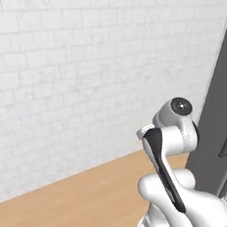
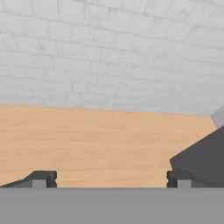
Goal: Place one carrot and one steak in each tupperware on the nearby counter, to pack two identical lunches.
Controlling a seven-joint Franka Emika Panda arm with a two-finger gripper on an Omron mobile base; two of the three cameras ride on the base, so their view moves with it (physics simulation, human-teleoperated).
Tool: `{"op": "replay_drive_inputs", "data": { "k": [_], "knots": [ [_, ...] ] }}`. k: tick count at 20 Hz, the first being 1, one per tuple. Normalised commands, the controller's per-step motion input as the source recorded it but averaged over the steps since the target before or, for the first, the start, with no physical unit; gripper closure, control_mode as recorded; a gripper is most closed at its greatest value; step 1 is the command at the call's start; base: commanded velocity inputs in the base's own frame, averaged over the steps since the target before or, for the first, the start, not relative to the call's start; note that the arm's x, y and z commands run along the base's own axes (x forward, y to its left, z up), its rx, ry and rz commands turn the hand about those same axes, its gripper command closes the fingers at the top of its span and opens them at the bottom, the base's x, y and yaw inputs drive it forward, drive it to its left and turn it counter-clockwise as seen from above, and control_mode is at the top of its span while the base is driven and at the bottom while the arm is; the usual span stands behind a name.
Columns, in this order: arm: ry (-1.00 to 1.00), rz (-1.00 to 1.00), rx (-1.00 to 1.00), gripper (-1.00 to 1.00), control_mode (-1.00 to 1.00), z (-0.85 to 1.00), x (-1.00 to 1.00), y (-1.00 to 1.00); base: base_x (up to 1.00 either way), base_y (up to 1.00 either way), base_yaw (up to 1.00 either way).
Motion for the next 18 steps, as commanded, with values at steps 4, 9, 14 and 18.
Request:
{"op": "replay_drive_inputs", "data": {
  "k": [4,9,14,18],
  "knots": [
    [0.0,0.0,0.0,-1.0,1.0,0.0,0.0,0.0,0.29,0.18,-0.83],
    [0.0,0.0,0.0,-1.0,1.0,0.0,0.0,0.0,0.01,0.17,-0.97],
    [0.0,0.0,0.0,-1.0,1.0,0.0,0.0,0.0,0.26,0.32,-0.94],
    [0.0,0.0,0.0,-1.0,1.0,0.0,0.0,0.0,0.27,0.27,-0.33]
  ]
}}
